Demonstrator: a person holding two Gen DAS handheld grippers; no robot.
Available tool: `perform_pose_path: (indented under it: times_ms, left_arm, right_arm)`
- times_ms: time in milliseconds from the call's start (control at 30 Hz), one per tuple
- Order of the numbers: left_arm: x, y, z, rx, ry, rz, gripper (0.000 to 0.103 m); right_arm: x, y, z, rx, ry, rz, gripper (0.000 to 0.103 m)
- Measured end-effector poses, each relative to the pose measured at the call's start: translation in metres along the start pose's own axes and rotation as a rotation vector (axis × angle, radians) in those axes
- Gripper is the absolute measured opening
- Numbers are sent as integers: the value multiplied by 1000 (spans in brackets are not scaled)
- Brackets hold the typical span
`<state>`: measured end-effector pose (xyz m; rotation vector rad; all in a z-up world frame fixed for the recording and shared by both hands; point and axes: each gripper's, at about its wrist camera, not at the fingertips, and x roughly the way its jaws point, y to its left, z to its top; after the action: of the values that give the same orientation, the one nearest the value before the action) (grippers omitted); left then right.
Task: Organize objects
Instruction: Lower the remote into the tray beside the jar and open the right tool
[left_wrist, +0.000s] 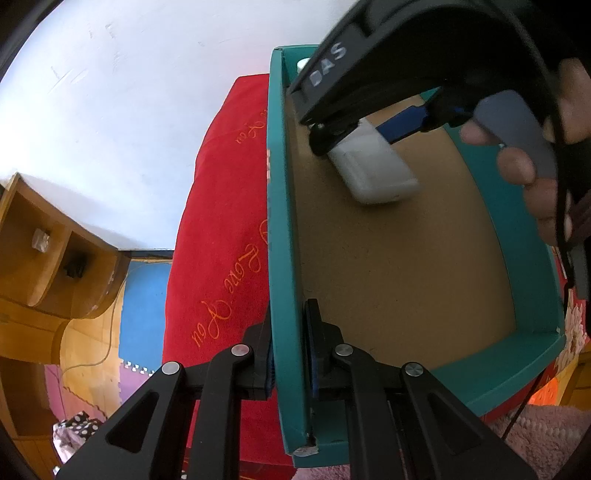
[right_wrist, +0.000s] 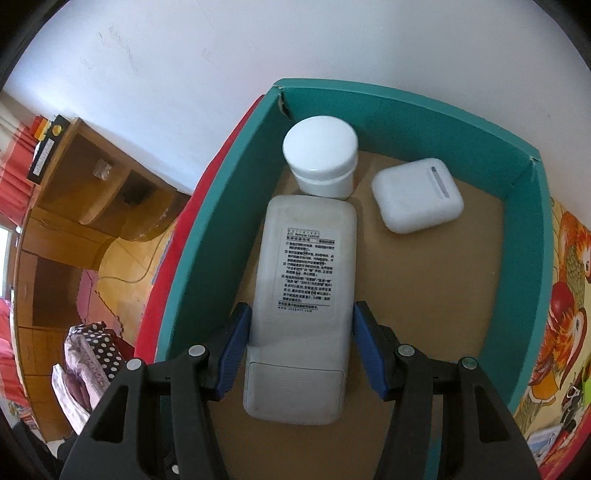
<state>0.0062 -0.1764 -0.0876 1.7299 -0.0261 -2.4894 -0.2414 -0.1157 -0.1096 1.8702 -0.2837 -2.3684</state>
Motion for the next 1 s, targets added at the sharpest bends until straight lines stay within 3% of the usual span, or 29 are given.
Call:
perform_pose_path:
  times_ms: [267, 567, 1000]
  left_arm:
    - [2, -2, 2, 11, -5, 4, 13]
    - [-1, -4, 0, 12, -9, -3, 13]
    - [0, -3, -1, 24, -14, -6, 13]
  right_arm:
    - [4, 13, 2, -35, 5, -36, 57]
    - [3, 11, 0, -4, 0, 10, 58]
    - [-35, -3, -14, -1, -75, 45, 58]
